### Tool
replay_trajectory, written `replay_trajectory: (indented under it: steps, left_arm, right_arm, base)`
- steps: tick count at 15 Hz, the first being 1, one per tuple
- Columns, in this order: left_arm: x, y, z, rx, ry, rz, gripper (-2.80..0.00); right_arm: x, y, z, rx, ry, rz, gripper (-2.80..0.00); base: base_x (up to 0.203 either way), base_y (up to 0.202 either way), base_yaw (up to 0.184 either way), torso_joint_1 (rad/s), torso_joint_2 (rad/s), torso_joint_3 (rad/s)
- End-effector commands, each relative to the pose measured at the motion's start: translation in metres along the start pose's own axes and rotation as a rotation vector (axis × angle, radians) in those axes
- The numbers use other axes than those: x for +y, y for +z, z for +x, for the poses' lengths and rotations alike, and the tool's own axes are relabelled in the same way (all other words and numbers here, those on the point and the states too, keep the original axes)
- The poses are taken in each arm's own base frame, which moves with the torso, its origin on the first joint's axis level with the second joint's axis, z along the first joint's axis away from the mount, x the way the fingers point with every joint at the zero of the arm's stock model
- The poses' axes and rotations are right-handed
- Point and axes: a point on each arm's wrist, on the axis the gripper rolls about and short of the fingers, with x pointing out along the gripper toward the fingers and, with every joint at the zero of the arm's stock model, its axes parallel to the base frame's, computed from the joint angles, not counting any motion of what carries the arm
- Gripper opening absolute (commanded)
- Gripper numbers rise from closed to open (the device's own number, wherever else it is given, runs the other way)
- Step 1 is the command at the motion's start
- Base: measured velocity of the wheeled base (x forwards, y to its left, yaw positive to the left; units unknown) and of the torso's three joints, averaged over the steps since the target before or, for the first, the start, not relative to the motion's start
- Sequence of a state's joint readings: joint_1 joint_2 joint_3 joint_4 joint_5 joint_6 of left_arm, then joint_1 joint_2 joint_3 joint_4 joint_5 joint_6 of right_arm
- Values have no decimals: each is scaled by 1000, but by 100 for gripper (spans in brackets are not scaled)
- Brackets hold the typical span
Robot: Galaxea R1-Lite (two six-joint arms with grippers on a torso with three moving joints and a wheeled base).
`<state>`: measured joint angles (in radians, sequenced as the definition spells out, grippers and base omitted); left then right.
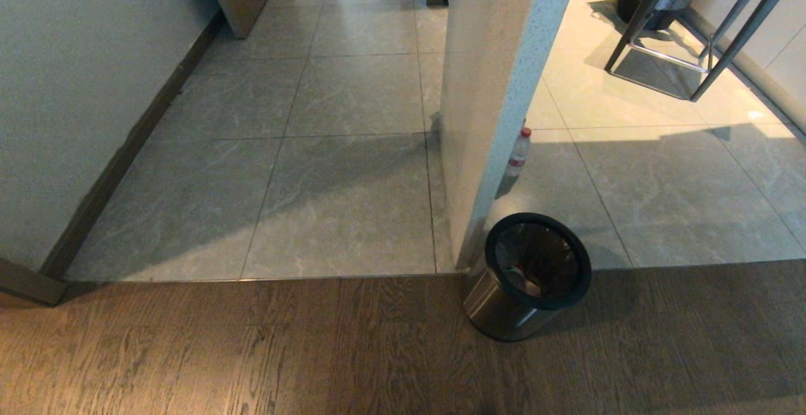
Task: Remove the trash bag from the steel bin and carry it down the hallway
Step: Place the outer trash can on the ground
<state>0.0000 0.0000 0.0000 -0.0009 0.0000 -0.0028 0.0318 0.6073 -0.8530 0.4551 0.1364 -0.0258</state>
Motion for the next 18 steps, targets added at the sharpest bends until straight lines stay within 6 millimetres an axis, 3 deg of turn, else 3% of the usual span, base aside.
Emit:
replay_trajectory:
  steps: [1,3,4,7,10,13,18]
  left_arm:
    - [0,0,0,-1,0,0,-280]
    - [0,0,0,-1,0,0,-280]
    - [0,0,0,-1,0,0,-280]
    - [0,0,0,-1,0,0,-280]
    - [0,0,0,-1,0,0,-280]
    - [0,0,0,-1,0,0,-280]
    - [0,0,0,-1,0,0,-280]
  right_arm:
    - [-7,20,73,292,103,40,-280]
    - [-7,19,123,433,251,82,-280]
    - [-7,14,146,494,316,99,0]
    - [-9,-16,213,662,404,99,0]
    - [-10,-46,268,685,442,20,0]
    - [-6,-73,308,707,477,-23,0]
    - [18,-95,363,702,448,-57,0]
  base:
    - [0,0,0,0,0,0]
    - [0,0,0,0,0,0]
    - [0,0,0,0,0,0]
    - [0,0,0,0,0,0]
    - [0,0,0,0,0,0]
    - [0,0,0,0,0,0]
    - [0,0,0,0,0,0]
